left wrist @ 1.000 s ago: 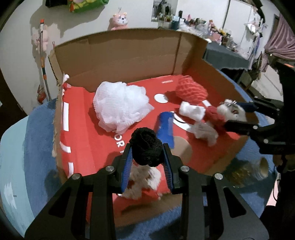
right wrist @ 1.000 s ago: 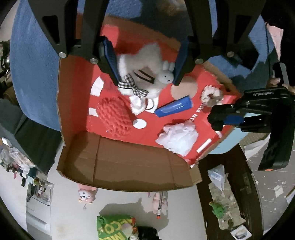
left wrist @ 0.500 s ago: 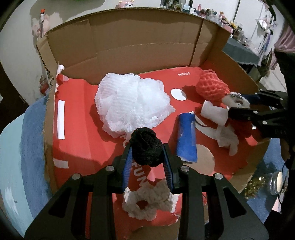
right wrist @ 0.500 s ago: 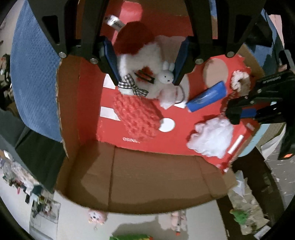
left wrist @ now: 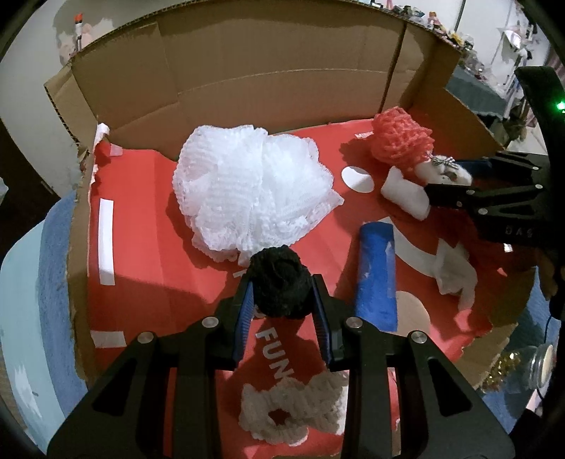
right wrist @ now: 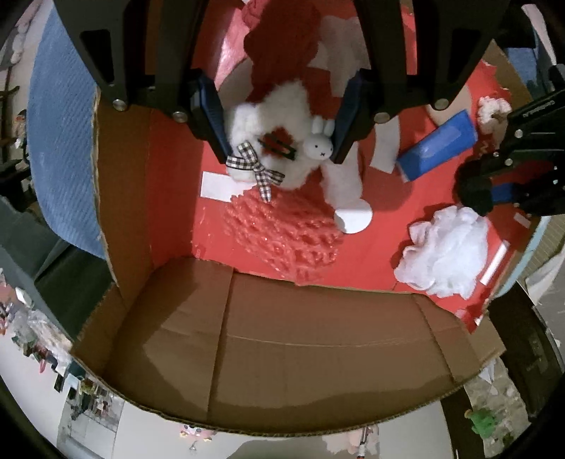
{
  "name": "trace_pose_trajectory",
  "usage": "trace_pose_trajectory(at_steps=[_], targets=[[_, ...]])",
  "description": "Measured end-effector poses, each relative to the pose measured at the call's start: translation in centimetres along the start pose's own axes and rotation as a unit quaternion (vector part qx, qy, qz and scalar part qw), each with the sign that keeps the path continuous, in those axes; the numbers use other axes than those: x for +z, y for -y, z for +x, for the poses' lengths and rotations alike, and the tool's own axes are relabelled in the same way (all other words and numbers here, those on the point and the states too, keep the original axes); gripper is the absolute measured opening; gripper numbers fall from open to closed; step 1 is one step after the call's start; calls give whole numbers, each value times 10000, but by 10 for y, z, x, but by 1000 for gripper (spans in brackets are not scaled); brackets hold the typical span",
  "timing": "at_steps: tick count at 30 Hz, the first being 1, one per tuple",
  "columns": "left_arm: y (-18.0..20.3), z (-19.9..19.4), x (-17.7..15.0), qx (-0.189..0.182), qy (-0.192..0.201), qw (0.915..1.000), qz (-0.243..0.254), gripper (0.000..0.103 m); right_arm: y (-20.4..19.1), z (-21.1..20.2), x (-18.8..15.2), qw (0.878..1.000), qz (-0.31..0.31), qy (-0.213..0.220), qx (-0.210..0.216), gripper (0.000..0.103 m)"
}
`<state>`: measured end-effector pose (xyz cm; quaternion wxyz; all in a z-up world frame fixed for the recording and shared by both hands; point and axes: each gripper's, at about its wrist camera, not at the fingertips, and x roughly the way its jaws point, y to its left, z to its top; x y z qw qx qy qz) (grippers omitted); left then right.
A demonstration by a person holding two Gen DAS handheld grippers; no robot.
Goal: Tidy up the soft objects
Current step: 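Lower the bunny and pom-pom into the box with both tools, then open both tools to release the bunny and pom-pom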
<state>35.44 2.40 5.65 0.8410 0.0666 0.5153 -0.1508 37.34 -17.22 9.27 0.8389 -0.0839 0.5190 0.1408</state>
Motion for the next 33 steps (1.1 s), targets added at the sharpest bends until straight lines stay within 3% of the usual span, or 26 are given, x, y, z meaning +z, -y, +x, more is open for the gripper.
trace_pose_trajectory(at_steps=[7,19,20,21,23,33], targets=[[2,6,1,75,-59,10000,23,30,-6,11,0,9996,-99,-117,-251,59],[0,4,3,99,-36,9999,-10,31,-4,16,2,9994,-150,-163,-267,60],[0,2,2,87,-15,10000,-27,33,-5,15,1,9994,-162,-159,-265,61],[0,0,2,62,11,10000,-49,50,-5,14,2,9994,-169,-151,-256,62],[-2,-7,1,49,119,9999,-107,72,-5,10,0,9995,-172,-137,-233,64],[2,-44,-8,-37,609,9981,-125,72,-15,-11,-6,9997,-162,71,-146,72]])
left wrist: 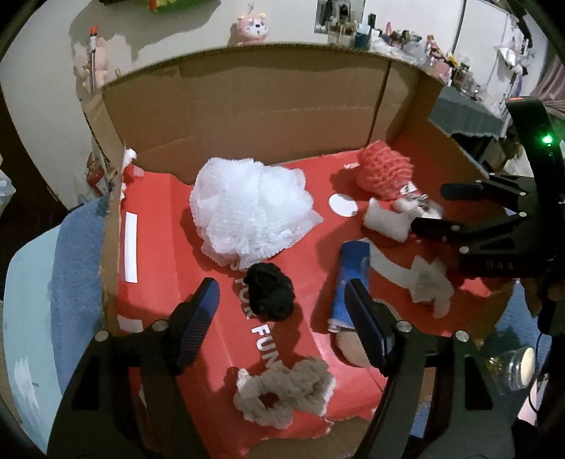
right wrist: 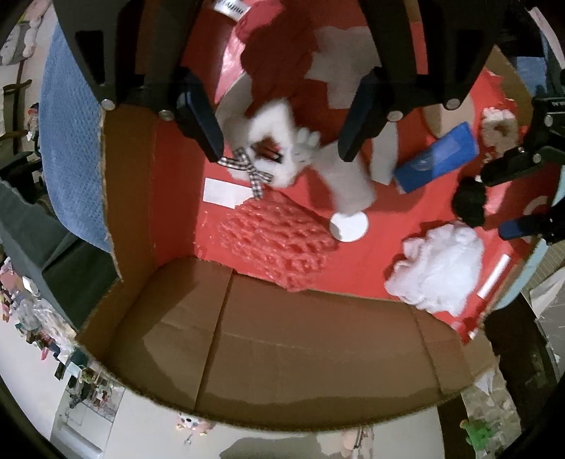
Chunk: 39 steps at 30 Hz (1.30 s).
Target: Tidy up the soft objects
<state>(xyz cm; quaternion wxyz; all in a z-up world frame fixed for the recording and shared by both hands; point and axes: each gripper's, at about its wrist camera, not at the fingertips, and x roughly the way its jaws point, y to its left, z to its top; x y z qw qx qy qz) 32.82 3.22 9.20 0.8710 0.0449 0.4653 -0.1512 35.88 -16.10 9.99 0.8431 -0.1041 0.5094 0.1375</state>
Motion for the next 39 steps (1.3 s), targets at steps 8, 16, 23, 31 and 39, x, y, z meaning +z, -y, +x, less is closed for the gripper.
trace_pose_trajectory(at_steps=[8,16,23,31,39], targets=[[16,-36,-15,-49,596,9982,-97,78,-12,-46,-14,9990,43,441,108,86],[29,-65,-33,-109,1222,9922,-217,88,-15,-83,-38,9956,171,905,193,99],[37,-76,-51,102,1731,9845,-273,94,-26,-99,-66,9910,220,1324,7,103],[41,-72,-56,708,2222,9718,-341,95,-19,-97,-81,9822,482,1809,-146,103],[39,-59,-60,910,2467,9639,-421,95,-17,-80,-87,9761,482,2078,-417,103]])
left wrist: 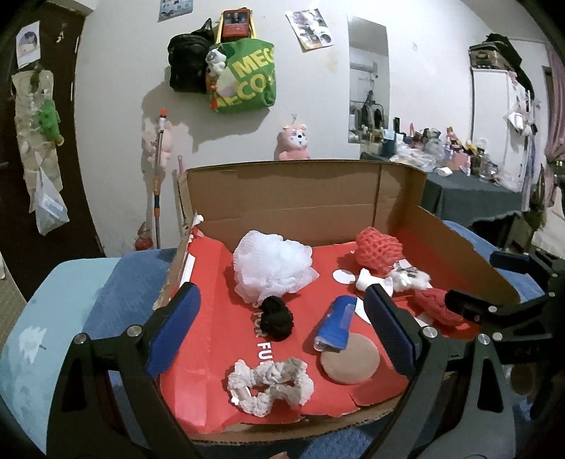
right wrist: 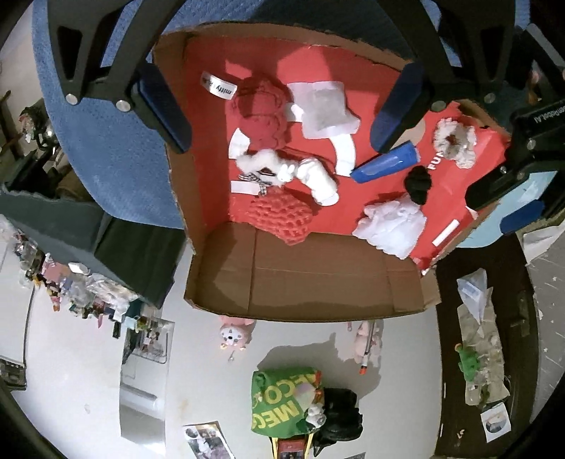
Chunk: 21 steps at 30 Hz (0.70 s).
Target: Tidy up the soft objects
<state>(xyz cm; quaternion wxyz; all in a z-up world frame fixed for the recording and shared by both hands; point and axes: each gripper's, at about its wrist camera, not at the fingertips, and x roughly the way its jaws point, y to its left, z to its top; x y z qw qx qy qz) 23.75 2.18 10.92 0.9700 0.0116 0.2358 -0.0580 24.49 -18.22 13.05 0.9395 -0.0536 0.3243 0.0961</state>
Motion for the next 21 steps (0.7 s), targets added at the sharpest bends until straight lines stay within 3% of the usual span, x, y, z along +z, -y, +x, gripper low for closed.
trace_pose_trajectory(at_steps=[21], targets=[[4,27,-24,-318,-492,9981,-214,95,1,20,-22,9997,117,102,-165,103]])
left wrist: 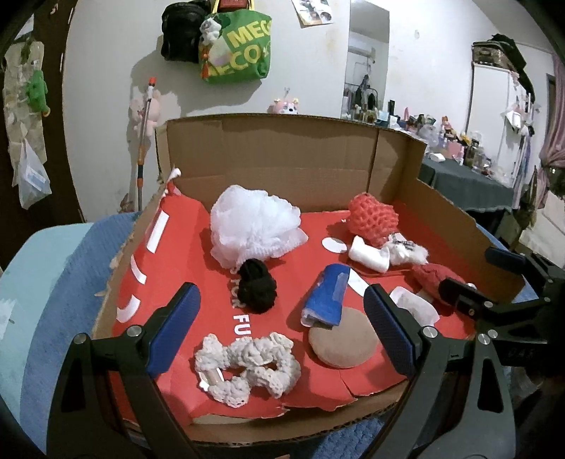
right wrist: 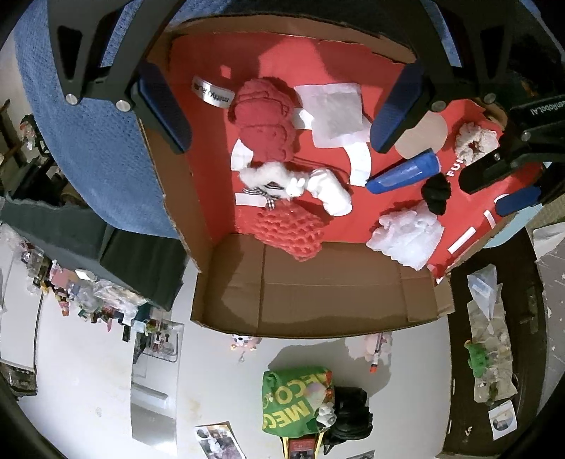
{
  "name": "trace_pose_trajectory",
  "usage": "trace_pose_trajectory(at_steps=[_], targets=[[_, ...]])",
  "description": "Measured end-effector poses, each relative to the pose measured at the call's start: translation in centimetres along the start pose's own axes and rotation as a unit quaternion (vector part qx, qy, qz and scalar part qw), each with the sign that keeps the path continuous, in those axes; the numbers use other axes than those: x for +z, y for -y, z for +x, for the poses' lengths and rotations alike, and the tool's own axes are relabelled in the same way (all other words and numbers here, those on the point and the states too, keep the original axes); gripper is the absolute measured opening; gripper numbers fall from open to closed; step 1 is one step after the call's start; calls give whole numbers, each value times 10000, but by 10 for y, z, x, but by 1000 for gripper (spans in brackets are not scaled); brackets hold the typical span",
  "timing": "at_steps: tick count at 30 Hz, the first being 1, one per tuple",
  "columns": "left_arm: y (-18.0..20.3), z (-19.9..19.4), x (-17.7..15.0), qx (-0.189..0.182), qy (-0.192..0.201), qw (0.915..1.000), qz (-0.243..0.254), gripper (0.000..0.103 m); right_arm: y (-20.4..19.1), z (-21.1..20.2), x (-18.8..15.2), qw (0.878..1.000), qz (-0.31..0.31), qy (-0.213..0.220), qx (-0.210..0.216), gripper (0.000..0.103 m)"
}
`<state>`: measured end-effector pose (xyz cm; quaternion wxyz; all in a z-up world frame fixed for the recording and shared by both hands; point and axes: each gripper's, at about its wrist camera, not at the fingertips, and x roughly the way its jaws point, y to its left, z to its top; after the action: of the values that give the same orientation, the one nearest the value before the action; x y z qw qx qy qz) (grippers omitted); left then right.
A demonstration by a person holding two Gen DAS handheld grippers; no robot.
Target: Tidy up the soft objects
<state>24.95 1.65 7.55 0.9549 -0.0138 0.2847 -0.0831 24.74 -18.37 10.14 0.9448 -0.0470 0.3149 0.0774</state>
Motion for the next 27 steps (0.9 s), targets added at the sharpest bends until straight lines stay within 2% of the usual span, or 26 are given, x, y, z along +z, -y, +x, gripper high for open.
trace_pose_trajectory(at_steps=[4,11,27], targets=[[4,0,-3,110,37,9999,91,95,-2,-2,-2,10000,-33,78,-45,103],[2,2,-6,95,-26,9999,53,95,-1,-7,-5,9995,4,293,-90,103],[4,6,-9,165,-121,9998,70,95,1,-3,-7,9993,115,299,-203,103]])
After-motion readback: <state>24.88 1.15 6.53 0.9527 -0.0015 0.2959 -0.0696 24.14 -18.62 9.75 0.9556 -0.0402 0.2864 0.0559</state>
